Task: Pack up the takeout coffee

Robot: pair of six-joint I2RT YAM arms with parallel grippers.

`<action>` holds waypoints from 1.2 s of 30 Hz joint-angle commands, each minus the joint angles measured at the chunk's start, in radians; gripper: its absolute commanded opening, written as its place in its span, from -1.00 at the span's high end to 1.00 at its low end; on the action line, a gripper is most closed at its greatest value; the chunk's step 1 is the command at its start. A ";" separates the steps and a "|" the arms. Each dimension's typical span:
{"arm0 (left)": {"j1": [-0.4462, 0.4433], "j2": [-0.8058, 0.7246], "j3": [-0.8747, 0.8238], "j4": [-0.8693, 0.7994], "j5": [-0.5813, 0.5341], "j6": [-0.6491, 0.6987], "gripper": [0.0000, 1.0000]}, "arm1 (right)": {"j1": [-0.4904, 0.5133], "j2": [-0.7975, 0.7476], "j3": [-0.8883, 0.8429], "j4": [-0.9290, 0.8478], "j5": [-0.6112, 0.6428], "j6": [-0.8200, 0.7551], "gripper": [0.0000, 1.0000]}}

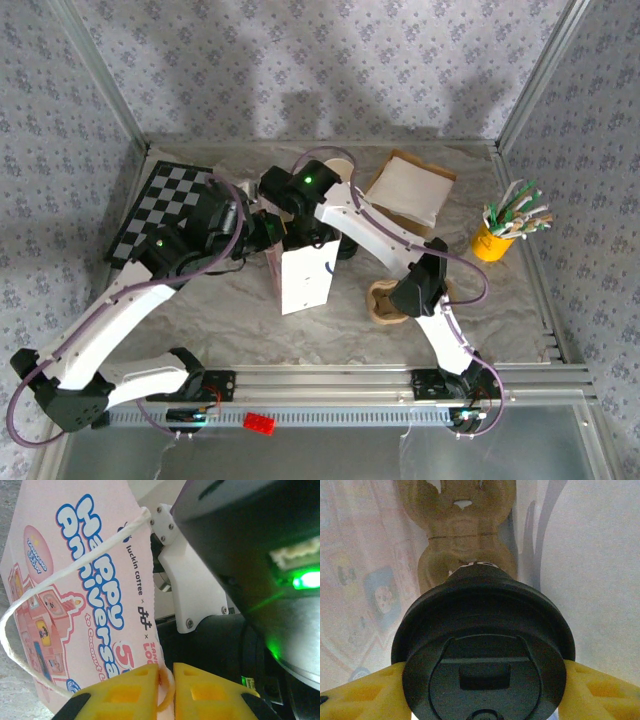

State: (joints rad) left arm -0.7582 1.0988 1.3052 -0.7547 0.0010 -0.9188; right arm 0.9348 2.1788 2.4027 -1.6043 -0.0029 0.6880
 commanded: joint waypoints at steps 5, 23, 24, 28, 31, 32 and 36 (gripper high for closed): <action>0.021 -0.042 -0.020 0.013 0.016 -0.011 0.70 | 0.016 0.039 0.025 -0.189 0.053 -0.012 -0.23; 0.038 -0.068 -0.037 -0.005 0.033 0.003 0.63 | 0.022 0.032 -0.012 -0.144 0.076 -0.008 -0.23; 0.038 -0.067 -0.038 -0.006 0.036 0.003 0.62 | 0.021 0.032 -0.013 -0.145 0.076 -0.008 -0.22; 0.040 -0.067 -0.043 -0.002 0.040 0.003 0.61 | 0.025 0.030 -0.010 -0.141 0.086 -0.009 -0.22; 0.041 -0.066 -0.043 -0.001 0.042 0.006 0.62 | 0.025 0.032 -0.011 -0.133 0.080 -0.008 -0.21; 0.040 -0.066 -0.042 -0.004 0.042 0.006 0.61 | 0.025 0.031 -0.012 -0.127 0.077 -0.011 -0.21; 0.041 -0.066 -0.041 -0.006 0.040 0.006 0.61 | 0.028 0.032 -0.009 -0.118 0.072 -0.013 -0.21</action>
State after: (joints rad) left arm -0.7235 1.0412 1.2583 -0.7586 0.0288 -0.9180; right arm 0.9565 2.2070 2.3936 -1.6043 0.0494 0.6876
